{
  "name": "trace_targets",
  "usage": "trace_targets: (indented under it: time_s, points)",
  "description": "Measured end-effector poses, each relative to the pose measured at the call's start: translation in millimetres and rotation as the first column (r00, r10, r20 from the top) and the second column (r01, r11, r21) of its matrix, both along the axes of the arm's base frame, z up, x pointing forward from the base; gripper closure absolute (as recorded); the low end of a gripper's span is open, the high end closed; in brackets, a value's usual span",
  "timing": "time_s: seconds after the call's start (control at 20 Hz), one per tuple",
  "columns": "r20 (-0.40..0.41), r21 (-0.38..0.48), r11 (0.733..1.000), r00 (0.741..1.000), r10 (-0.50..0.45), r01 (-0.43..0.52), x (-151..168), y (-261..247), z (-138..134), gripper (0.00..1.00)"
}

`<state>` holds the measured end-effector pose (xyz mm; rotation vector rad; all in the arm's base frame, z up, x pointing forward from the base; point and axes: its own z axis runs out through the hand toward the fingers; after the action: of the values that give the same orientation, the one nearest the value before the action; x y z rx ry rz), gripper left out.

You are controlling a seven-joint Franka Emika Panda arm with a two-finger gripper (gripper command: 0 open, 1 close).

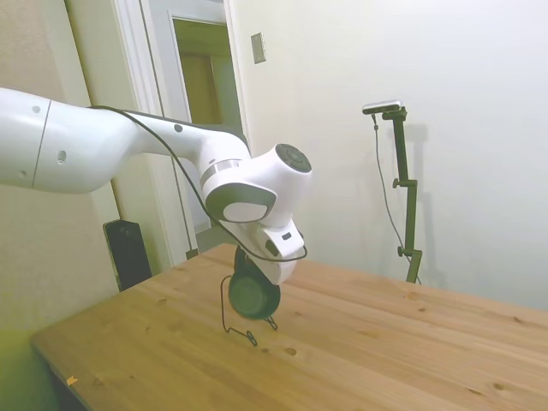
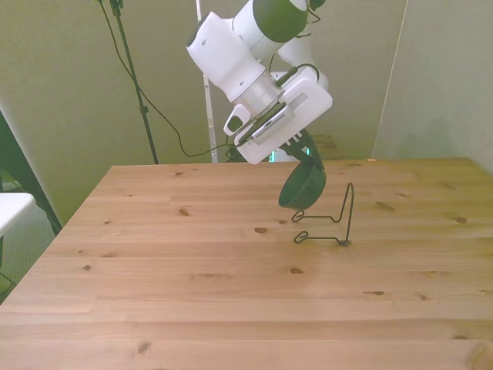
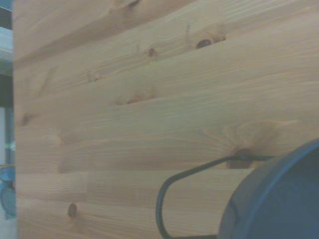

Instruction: Load the bowl

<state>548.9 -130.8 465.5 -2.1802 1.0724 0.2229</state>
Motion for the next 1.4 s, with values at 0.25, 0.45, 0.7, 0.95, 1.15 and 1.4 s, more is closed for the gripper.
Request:
trace_targets:
  time_s: [0.25,0.45,0.7,0.95,1.15,1.4]
  points:
    - [-0.011,0.028,0.999,1.0,0.015,-0.015,6.1,10.7,-13.3,1.0]
    - [-0.005,0.039,0.999,1.0,0.031,-0.031,8.6,20.6,-12.9,1.0]
    - [-0.012,0.047,0.998,0.999,0.035,-0.035,9.6,22.6,-21.1,1.0]
    - [0.005,0.071,0.995,0.998,0.064,-0.064,14.6,35.3,-32.7,1.0]
    - [0.015,0.086,0.995,0.999,0.051,-0.052,14.5,29.2,-33.3,1.0]
    - [0.006,0.096,0.995,0.999,0.034,-0.035,14.5,18.4,-43.9,1.0]
